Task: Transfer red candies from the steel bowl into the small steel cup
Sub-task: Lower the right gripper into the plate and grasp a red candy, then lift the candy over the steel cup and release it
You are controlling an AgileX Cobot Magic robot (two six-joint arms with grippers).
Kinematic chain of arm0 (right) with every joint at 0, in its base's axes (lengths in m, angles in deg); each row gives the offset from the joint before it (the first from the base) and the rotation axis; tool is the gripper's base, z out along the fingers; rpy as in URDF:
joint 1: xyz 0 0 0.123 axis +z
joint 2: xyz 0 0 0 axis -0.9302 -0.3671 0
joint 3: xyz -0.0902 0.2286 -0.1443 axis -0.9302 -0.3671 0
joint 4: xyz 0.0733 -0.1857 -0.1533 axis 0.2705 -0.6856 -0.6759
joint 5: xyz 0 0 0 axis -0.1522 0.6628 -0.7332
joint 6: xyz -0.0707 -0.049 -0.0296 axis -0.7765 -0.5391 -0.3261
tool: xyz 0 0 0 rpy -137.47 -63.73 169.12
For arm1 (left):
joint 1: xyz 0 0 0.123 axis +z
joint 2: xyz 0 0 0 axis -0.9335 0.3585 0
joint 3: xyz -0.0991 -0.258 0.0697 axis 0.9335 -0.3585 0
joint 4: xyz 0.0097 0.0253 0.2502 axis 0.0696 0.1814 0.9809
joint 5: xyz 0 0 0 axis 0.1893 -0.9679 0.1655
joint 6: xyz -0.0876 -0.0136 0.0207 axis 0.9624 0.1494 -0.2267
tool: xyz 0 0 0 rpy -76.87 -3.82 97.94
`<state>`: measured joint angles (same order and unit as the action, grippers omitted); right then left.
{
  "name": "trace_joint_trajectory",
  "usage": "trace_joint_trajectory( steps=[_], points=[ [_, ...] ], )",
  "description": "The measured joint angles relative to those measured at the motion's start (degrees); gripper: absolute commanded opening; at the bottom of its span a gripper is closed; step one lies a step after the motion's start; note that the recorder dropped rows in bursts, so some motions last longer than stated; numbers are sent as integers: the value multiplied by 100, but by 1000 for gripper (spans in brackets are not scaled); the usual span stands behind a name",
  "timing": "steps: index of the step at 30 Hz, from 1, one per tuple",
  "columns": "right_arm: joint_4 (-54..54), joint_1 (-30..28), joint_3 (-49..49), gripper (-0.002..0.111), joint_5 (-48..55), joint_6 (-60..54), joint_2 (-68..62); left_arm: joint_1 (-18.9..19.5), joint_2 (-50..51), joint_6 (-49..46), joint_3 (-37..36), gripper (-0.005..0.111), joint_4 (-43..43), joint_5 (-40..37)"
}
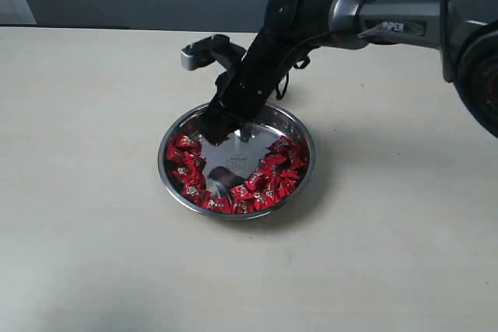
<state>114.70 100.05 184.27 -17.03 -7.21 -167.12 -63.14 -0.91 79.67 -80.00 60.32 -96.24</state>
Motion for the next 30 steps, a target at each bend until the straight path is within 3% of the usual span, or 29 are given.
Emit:
trace_joint_trajectory(
  steps=[12, 20, 30],
  points=[
    [-1635, 0, 0, -1, -2017, 1410, 554, 0, 0, 0, 0, 0, 0, 0],
    [-1762, -307, 0, -1, -2463, 2167, 448, 0, 0, 0, 0, 0, 0, 0],
    [-1772, -507, 0, -1, -2527, 2266, 429, 0, 0, 0, 0, 0, 0, 0]
  ],
)
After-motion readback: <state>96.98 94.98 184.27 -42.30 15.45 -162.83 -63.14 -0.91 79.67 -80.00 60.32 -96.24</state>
